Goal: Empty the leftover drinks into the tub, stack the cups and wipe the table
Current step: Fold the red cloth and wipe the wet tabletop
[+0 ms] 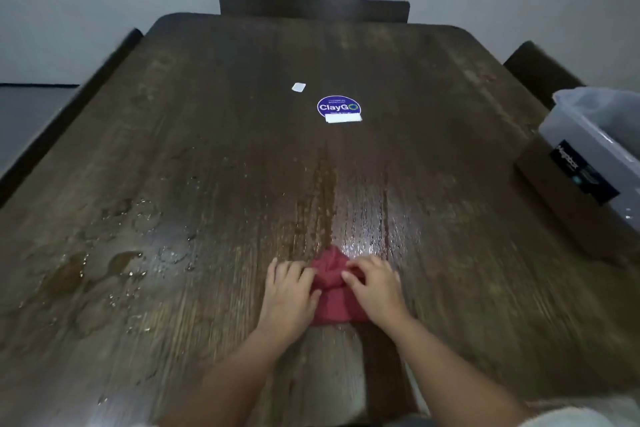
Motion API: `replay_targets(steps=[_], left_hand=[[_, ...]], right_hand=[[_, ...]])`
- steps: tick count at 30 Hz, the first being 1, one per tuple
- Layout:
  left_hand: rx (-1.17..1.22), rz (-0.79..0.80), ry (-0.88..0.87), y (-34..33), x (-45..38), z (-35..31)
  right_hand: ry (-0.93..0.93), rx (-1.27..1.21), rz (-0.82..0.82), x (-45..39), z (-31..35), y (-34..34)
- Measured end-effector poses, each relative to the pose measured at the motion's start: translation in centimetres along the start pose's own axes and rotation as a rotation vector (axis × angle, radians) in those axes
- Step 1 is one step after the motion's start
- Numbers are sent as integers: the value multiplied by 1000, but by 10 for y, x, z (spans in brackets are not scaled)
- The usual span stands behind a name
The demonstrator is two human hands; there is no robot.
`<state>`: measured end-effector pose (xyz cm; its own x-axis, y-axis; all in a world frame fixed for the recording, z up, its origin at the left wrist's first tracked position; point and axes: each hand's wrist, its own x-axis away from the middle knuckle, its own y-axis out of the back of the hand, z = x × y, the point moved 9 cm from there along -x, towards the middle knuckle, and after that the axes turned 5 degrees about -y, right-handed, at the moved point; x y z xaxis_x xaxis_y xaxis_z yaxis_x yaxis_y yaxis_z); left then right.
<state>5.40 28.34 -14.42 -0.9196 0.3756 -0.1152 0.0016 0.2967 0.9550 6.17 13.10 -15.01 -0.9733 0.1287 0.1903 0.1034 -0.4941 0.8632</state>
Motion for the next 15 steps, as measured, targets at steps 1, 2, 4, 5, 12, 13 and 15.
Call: replay_targets(steps=[1,2,4,5,12,13,15], left_hand=[[23,54,40,6,1,-1],[34,106,83,8,-1,1],[57,183,134,16,-7,3],[56,232,140,19,-10,3],[291,303,140,62,-26,9],[318,276,121,72,-32,7],[343,214,71,89,-41,4]], right_hand=[[-27,25,19,3,-1,3],[-53,44,49,3,-2,3],[-126,39,119,4,-4,5],[-163,27,160,4,-5,6],[-115,39,233,-2,18,49],[-104,-11,236,-5,23,55],[-63,-136,243,-5,35,70]])
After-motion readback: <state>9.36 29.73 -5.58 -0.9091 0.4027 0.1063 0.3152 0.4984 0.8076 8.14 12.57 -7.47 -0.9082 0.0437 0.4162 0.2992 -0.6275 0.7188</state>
